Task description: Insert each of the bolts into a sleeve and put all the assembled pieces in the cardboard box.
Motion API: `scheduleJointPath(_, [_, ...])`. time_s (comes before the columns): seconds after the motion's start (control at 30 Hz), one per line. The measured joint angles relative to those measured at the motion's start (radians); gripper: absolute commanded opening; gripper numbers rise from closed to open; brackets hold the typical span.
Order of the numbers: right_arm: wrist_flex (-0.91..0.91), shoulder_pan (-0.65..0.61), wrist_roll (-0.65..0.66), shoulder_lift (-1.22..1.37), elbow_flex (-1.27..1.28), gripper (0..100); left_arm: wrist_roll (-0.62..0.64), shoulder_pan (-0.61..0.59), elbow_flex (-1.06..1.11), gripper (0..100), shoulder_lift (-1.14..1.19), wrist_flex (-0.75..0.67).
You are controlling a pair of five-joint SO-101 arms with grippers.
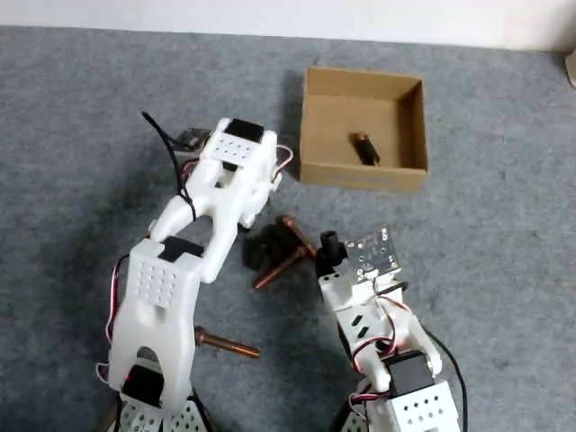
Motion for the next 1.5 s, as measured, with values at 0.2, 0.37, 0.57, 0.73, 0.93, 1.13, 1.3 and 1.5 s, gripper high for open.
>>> scheduleJointPath(0.2, [0.0, 0.0, 0.0, 0.0, 0.0, 0.5, 0.003, 0.0, -0.02, 27, 0.002, 0.0])
scheduleJointPath(0.37, [0.0, 0.0, 0.0, 0.0, 0.0, 0.5, 0.003, -0.009, -0.115, 27, 0.002, 0.031])
scheduleJointPath(0.57, [0.0, 0.0, 0.0, 0.0, 0.0, 0.5, 0.002, -0.006, -0.29, 27, 0.002, 0.166])
scheduleJointPath(0.73, [0.0, 0.0, 0.0, 0.0, 0.0, 0.5, 0.071, -0.006, -0.293, 27, 0.064, 0.176])
scheduleJointPath(0.93, [0.0, 0.0, 0.0, 0.0, 0.0, 0.5, 0.091, -0.006, -0.293, 27, 0.112, 0.183])
scheduleJointPath(1.13, [0.0, 0.0, 0.0, 0.0, 0.0, 0.5, 0.149, -0.046, -0.293, 27, 0.114, 0.172])
scheduleJointPath(1.3, [0.0, 0.0, 0.0, 0.0, 0.0, 0.5, 0.15, -0.071, -0.293, 27, 0.114, 0.167])
scheduleJointPath(1.5, [0.0, 0.0, 0.0, 0.0, 0.0, 0.5, 0.181, -0.084, -0.293, 27, 0.114, 0.135])
